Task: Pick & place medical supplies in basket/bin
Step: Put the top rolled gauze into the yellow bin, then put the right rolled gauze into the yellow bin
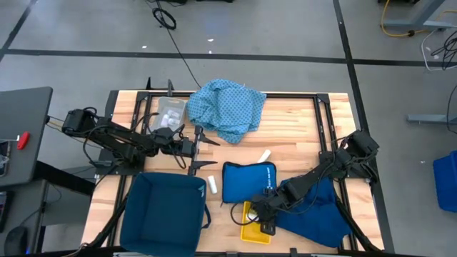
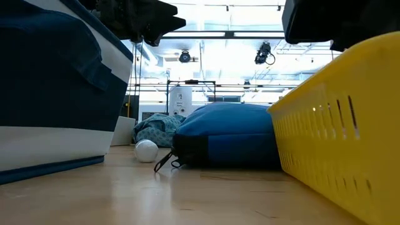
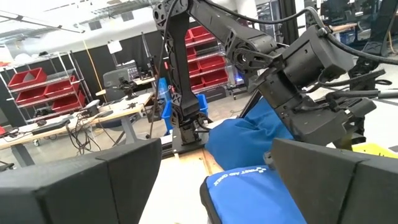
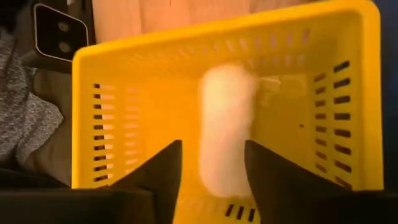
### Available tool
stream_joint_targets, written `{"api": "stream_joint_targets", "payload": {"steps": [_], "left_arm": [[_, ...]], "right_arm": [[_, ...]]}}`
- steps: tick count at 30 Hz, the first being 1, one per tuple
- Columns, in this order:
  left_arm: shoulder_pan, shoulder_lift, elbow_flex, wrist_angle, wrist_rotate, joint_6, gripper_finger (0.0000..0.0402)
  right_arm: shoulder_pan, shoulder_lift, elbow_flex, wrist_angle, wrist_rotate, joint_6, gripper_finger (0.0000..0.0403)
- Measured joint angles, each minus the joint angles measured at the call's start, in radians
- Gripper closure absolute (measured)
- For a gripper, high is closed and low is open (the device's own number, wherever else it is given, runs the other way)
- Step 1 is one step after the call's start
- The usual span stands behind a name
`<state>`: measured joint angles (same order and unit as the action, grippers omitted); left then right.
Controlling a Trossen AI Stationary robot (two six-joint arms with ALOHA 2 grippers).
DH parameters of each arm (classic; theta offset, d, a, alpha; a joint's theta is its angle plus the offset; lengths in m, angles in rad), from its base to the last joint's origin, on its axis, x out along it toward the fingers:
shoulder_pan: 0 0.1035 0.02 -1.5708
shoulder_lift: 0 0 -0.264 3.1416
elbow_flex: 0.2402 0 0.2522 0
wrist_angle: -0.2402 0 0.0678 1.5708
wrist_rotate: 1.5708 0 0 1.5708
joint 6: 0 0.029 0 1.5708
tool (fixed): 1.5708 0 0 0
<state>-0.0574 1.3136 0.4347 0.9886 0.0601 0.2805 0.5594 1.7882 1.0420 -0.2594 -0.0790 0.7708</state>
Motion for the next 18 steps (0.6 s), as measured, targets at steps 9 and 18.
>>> {"api": "stream_joint_targets", "payload": {"steps": [9, 18], "left_arm": [[0.0, 0.0, 0.0, 0.0, 0.001, 0.0, 0.0094], [0.0, 0.0, 0.0, 0.0, 0.011, 0.0, 0.0094]], "right_arm": [[-0.01, 0.0, 0.009, 0.006, 0.006, 0.01, 0.0173], [-0.019, 0.0, 0.179, -0.155, 0.183, -0.161, 0.0172]]}}
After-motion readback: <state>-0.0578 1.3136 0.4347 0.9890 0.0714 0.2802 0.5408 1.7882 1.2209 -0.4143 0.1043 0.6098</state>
